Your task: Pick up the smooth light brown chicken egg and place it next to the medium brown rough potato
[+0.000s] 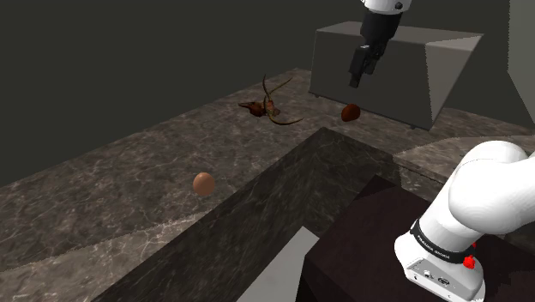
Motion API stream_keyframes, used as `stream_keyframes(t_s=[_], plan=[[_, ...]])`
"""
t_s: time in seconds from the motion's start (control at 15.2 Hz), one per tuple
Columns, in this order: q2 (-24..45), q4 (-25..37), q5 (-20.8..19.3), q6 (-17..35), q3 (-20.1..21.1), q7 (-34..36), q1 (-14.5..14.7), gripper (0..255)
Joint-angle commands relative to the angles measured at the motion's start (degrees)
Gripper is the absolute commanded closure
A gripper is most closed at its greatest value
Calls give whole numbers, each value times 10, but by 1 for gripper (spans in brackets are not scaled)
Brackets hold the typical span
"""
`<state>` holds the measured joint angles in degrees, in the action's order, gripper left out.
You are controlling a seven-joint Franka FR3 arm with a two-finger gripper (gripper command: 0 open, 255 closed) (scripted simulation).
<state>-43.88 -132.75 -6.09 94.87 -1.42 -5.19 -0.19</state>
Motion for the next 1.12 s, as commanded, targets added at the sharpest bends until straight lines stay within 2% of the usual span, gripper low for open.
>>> stream_keyframes(t_s=[0.0,0.59,1.06], plan=[[0,0,0,0,0,0,0,0],[86,-17,25,109,94,97,31,0],[188,9,16,186,169,178,44,0]])
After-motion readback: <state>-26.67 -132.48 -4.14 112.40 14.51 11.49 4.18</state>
